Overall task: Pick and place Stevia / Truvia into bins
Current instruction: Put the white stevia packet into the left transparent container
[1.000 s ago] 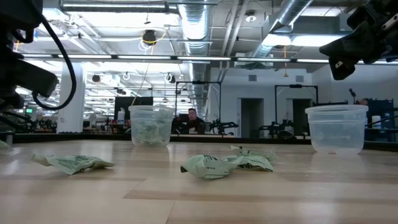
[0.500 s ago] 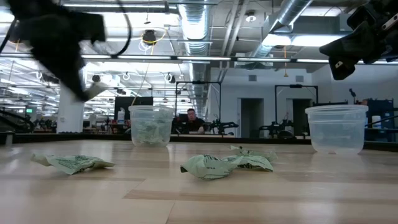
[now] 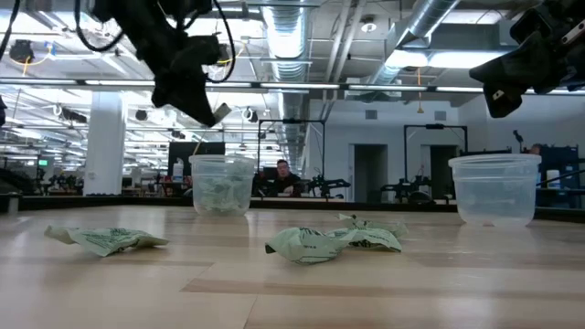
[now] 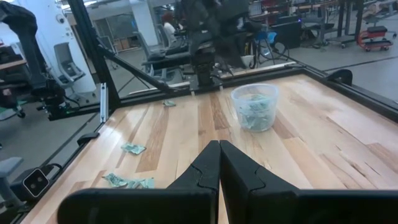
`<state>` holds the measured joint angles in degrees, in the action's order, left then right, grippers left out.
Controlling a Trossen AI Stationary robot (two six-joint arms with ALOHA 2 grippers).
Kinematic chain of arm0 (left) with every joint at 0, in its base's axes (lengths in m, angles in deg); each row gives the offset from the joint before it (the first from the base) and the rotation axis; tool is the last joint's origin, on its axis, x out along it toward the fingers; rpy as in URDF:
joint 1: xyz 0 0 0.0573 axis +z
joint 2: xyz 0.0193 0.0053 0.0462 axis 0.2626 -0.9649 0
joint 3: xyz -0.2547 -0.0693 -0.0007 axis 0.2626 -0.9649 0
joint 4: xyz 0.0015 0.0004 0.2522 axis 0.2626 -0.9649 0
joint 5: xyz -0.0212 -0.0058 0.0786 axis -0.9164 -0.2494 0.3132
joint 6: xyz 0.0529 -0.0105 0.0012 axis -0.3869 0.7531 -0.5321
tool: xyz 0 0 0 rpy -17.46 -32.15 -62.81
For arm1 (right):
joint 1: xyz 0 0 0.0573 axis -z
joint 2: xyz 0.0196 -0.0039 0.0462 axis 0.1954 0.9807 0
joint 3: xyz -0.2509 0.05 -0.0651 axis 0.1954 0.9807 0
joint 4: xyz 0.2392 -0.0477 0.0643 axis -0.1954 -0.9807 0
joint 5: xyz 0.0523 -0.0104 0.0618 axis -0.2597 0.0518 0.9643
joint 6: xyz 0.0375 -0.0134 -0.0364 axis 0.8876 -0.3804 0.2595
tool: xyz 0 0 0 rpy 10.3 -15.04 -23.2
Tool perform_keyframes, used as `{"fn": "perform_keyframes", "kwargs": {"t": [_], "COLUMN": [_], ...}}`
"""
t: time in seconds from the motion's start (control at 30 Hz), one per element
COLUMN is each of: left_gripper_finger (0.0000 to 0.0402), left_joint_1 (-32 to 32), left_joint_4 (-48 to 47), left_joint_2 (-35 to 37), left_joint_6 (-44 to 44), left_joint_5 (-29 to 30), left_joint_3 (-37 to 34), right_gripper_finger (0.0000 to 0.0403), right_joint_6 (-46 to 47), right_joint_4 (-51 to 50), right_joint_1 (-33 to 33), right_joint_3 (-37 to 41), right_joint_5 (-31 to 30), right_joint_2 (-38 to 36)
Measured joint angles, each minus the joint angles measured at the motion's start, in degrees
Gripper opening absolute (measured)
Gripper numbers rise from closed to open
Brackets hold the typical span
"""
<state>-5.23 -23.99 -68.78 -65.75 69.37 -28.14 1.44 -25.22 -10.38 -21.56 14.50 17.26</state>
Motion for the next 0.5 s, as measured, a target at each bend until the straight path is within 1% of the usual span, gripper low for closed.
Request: {"fn": "perform_keyframes", "kwargs": {"t": [0.13, 0.23, 0.33, 0.5], "left_gripper_finger": [0.0, 0.0, 0.0, 0.0], "left_joint_1": [3.7, 4.7, 4.9, 5.4], "left_joint_4": [0.8, 1.2, 3.3, 4.2], "left_joint_2": [-0.1, -1.6, -4.5, -9.0], "left_joint_6": [-1.9, -2.1, -2.4, -4.5], "left_joint_5": [-3.4, -7.2, -9.7, -9.6], "left_joint_3": [0.0, 0.0, 0.0, 0.0], "right_gripper_finger": [0.0, 0.0, 0.0, 0.0], "right_joint_6": [0.0, 0.0, 0.0, 0.0], "right_joint_4": [0.0, 0.0, 0.0, -0.1], "right_joint_1": [0.0, 0.0, 0.0, 0.0], "right_joint_3": [0.0, 0.0, 0.0, 0.0], "right_joint_5": [0.0, 0.0, 0.0, 0.0], "right_joint_2": [0.0, 0.0, 0.0, 0.0]}}
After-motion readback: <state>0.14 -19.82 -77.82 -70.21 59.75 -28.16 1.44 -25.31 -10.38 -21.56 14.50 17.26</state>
